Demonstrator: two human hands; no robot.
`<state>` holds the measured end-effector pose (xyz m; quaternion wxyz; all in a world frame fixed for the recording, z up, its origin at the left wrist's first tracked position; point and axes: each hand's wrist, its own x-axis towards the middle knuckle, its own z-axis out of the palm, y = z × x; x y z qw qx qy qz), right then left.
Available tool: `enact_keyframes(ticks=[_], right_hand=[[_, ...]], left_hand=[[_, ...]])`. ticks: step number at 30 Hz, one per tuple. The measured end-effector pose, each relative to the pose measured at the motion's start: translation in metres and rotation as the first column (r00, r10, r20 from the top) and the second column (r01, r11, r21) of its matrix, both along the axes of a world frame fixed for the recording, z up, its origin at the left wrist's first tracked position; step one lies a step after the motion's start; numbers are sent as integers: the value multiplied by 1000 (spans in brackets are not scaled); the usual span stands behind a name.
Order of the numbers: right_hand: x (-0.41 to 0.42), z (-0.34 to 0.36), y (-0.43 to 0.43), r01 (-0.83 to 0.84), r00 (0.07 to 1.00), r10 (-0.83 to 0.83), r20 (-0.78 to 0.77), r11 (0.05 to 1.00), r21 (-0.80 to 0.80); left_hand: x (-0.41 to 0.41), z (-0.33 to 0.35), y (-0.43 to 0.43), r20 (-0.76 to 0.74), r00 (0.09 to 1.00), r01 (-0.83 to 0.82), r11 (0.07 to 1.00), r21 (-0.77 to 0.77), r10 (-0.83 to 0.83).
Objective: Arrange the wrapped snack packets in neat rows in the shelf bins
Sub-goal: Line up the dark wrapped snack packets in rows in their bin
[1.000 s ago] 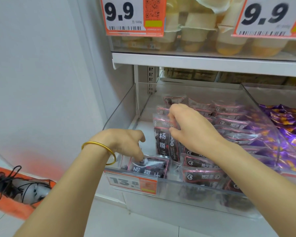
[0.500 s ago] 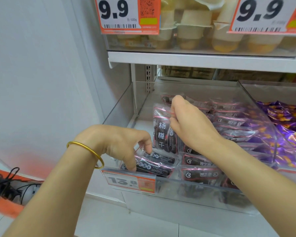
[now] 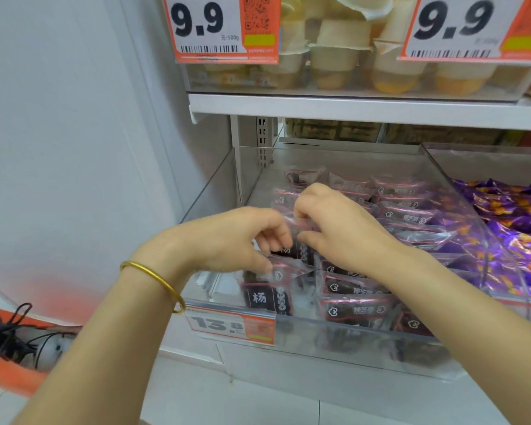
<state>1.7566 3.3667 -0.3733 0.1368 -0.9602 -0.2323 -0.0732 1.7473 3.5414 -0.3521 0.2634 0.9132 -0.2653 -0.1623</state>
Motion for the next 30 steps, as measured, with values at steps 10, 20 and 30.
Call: enact_keyframes(ticks=[10,20,30], right_hand=[[1,8,-10,-15,998,14,-60,1000,-5],[-2,8,-22,-23,996,25,-83,999,24],[-42,14,-48,3,995,9,-103,993,115]], left_hand=[[-1,-15,-1,-209,970,-101,988,121,125],[-3,-19,-3,-464,881,-170,977,-130,92],[3,-32,12,-534,838,-229,961,-155,114]])
